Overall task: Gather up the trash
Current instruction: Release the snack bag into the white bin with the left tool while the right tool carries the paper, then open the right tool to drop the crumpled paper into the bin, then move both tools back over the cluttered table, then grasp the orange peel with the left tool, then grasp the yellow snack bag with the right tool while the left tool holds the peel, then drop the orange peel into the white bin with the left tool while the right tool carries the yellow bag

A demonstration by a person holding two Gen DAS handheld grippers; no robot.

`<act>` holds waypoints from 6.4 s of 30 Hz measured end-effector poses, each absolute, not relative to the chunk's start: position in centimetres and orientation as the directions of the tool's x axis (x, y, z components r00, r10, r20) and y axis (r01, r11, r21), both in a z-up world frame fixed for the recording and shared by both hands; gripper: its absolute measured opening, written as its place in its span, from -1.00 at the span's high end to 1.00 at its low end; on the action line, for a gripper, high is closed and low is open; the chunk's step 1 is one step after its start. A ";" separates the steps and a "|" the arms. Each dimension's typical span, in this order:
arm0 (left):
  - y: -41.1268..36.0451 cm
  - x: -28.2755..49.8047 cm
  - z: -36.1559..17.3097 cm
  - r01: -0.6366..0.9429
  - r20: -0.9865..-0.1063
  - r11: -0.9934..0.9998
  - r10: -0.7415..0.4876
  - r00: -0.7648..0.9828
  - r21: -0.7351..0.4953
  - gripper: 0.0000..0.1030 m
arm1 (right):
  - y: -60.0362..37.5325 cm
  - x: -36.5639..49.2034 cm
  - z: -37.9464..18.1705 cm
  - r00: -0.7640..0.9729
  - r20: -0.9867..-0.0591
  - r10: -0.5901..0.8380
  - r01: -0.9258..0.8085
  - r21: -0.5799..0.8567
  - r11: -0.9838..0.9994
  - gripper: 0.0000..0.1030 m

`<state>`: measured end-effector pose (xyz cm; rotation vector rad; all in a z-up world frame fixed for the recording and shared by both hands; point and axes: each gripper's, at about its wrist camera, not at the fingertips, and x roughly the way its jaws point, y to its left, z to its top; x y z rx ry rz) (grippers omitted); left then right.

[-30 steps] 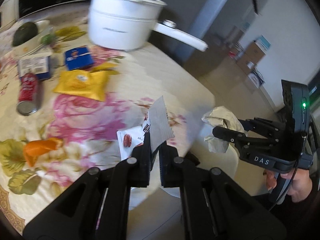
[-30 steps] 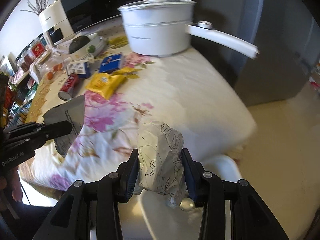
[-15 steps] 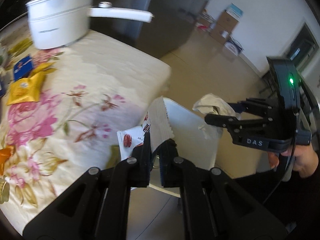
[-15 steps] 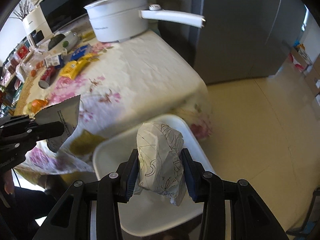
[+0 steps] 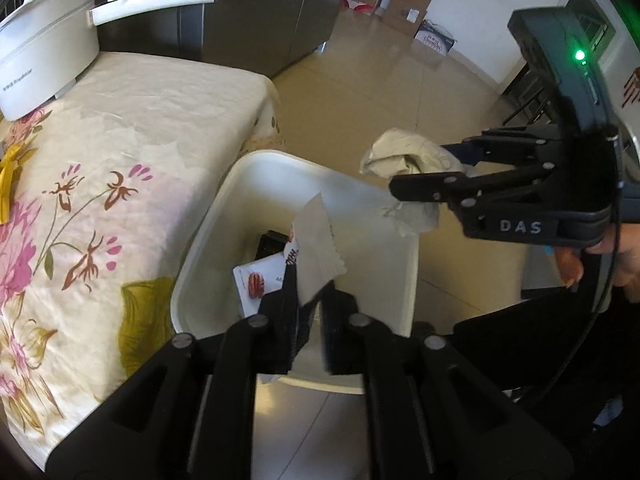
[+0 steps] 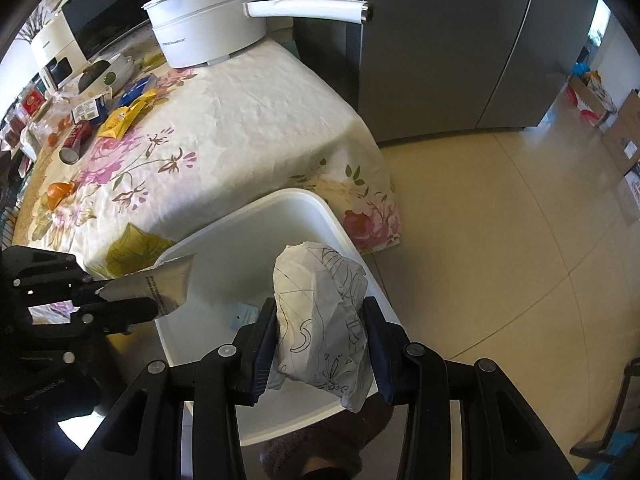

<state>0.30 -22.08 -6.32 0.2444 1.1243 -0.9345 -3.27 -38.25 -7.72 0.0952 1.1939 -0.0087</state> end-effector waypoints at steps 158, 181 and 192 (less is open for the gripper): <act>11.1 11.8 -5.0 0.079 -0.846 0.939 -0.337 0.413 -0.336 0.14 | -11.4 16.3 -7.6 0.309 -0.920 0.243 -0.539 0.041 0.841 -0.24; 2.2 7.0 -3.9 0.295 -0.841 0.919 -0.366 0.399 -0.260 0.14 | -18.6 5.1 -3.7 0.385 -0.899 0.208 -0.433 0.023 0.901 -0.24; -3.4 4.9 -4.1 0.418 -0.841 0.878 -0.397 0.367 -0.232 0.14 | -24.6 2.2 -5.1 0.363 -0.916 0.169 -0.299 0.057 0.952 -0.25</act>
